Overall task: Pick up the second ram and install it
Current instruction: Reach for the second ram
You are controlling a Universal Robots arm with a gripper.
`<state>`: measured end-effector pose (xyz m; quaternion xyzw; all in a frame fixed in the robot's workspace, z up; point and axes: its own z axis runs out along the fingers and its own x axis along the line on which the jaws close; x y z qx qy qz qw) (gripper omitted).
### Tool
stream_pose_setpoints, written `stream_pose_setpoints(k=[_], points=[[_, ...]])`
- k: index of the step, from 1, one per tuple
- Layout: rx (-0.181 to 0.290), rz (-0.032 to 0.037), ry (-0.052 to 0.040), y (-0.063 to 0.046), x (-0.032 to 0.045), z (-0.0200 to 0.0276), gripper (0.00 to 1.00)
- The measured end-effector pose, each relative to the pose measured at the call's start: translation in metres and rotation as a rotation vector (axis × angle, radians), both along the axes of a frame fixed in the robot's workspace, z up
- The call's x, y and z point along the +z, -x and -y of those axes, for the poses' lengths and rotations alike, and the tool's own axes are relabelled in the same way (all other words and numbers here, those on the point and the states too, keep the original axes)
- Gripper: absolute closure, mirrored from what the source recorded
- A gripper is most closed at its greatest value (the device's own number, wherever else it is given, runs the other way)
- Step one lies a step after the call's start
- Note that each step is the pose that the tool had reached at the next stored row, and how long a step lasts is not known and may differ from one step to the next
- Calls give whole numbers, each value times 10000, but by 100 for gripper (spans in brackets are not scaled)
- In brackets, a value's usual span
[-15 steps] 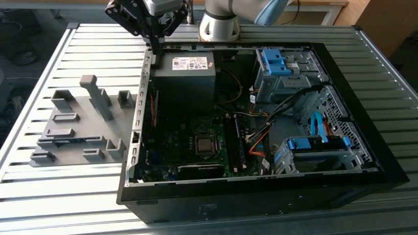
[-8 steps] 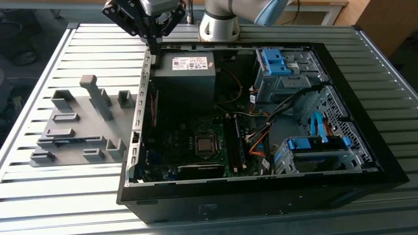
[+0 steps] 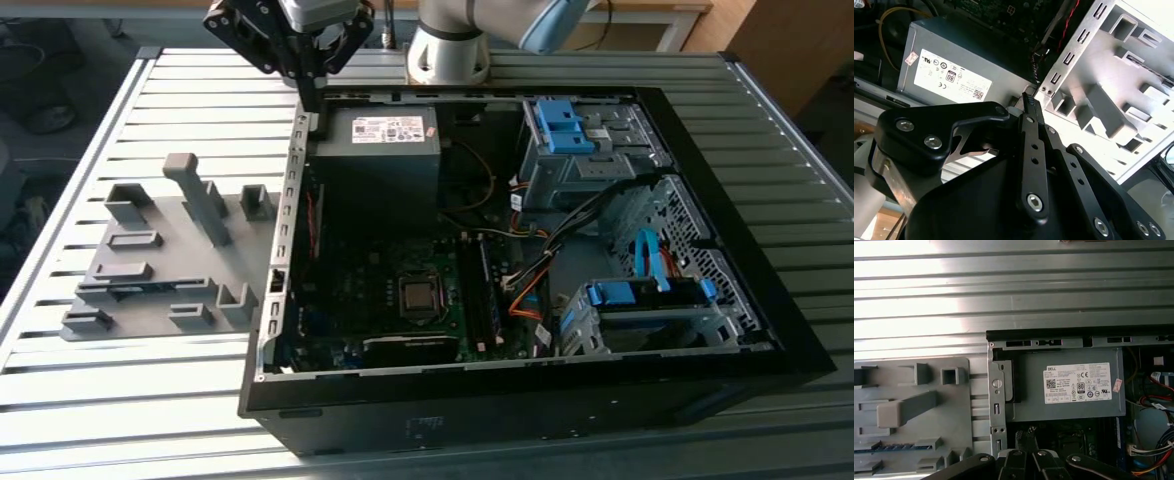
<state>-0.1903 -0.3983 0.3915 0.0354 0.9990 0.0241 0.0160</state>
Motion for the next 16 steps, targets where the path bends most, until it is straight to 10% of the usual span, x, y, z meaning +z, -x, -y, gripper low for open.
stream_pose_setpoints(k=[16], points=[[0, 0, 0, 66, -1, 0, 89]])
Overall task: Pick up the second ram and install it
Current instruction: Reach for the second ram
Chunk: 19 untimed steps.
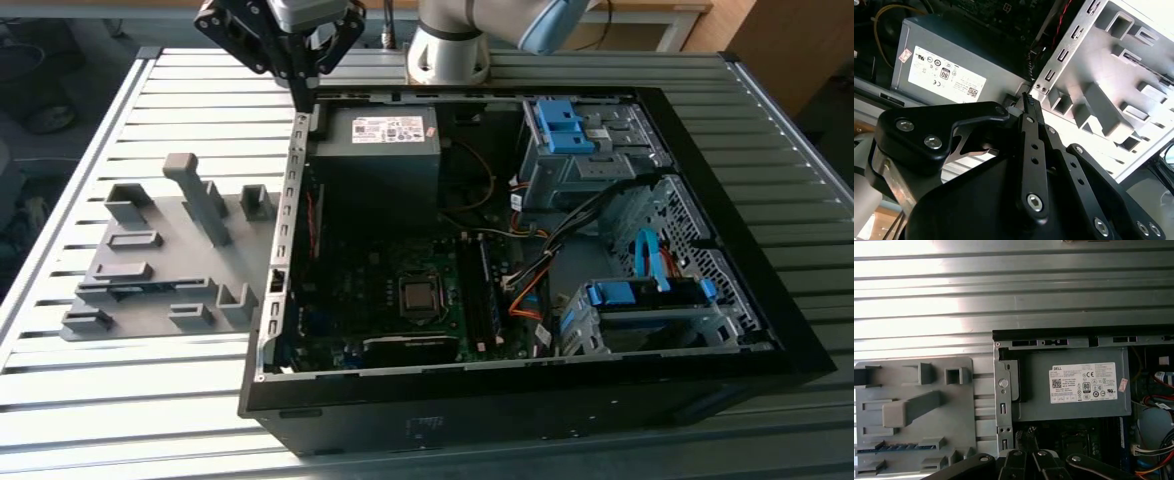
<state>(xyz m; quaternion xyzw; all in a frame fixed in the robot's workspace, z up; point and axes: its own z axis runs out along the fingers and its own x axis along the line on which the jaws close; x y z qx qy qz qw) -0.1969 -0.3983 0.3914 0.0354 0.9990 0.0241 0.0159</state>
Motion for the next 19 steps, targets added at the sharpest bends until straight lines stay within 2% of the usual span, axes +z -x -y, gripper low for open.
stream_pose_setpoints(k=[19], points=[[0, 0, 0, 72, -2, 0, 89]])
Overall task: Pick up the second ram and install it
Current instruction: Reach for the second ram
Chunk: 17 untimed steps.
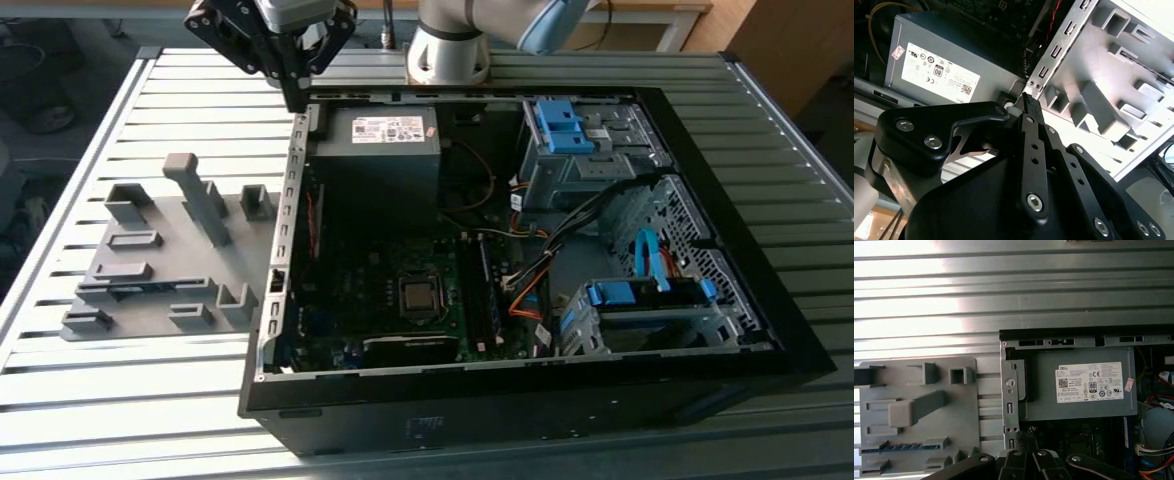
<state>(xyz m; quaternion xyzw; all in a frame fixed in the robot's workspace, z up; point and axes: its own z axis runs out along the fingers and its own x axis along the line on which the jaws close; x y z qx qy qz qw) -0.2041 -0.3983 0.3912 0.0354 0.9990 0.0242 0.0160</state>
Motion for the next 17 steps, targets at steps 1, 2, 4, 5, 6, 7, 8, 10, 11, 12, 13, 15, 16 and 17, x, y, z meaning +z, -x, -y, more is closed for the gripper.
stream_pose_setpoints(k=[1, 2, 4, 5, 6, 7, 8, 10, 11, 12, 13, 15, 16, 17], points=[[0, 0, 0, 4, 0, 0, 89], [0, 0, 0, 7, 0, 0, 89], [0, 0, 1, 14, 0, 0, 89], [1, -1, 1, 17, 0, 0, 89], [0, 0, 0, 21, -1, 0, 89], [0, 0, 0, 25, -1, 0, 89], [0, 0, 0, 28, -1, 0, 89], [0, 0, 1, 36, -1, 0, 89], [0, -1, 1, 40, -1, 0, 89], [0, 0, 0, 44, -1, 0, 89], [0, 0, 0, 49, -2, 0, 89], [0, 0, 0, 58, -1, 0, 89], [0, 0, 0, 62, -2, 0, 89], [0, 0, 0, 66, -2, 0, 89]])
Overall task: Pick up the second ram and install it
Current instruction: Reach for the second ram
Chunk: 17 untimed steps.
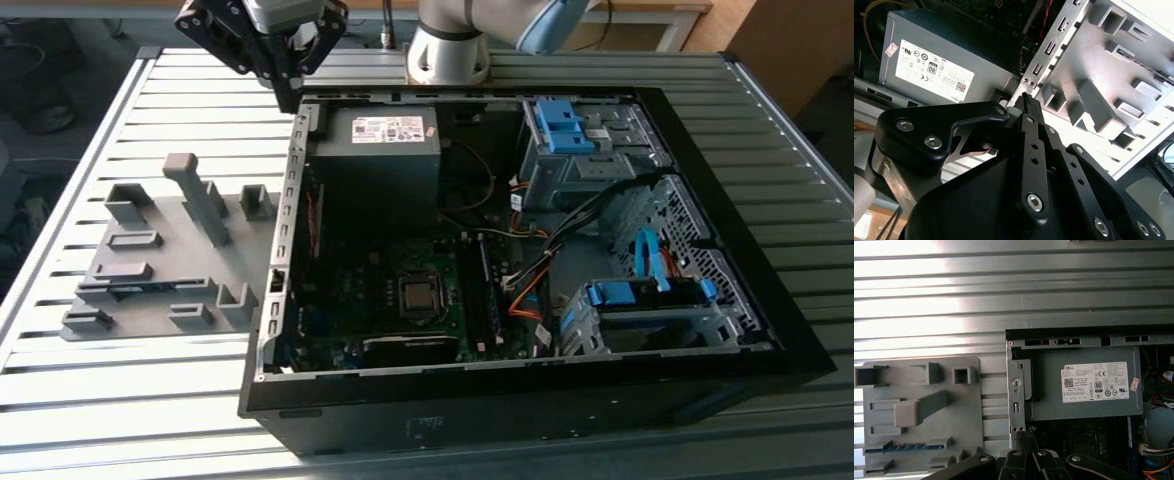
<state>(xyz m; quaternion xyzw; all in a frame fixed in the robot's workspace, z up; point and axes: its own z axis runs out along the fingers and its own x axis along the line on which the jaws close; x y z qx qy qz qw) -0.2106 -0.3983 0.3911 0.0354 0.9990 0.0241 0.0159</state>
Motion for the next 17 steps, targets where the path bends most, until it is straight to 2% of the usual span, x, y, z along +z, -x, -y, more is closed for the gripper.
stream_pose_setpoints(k=[17], points=[[0, 0, 0, 62, -2, 0, 89]])
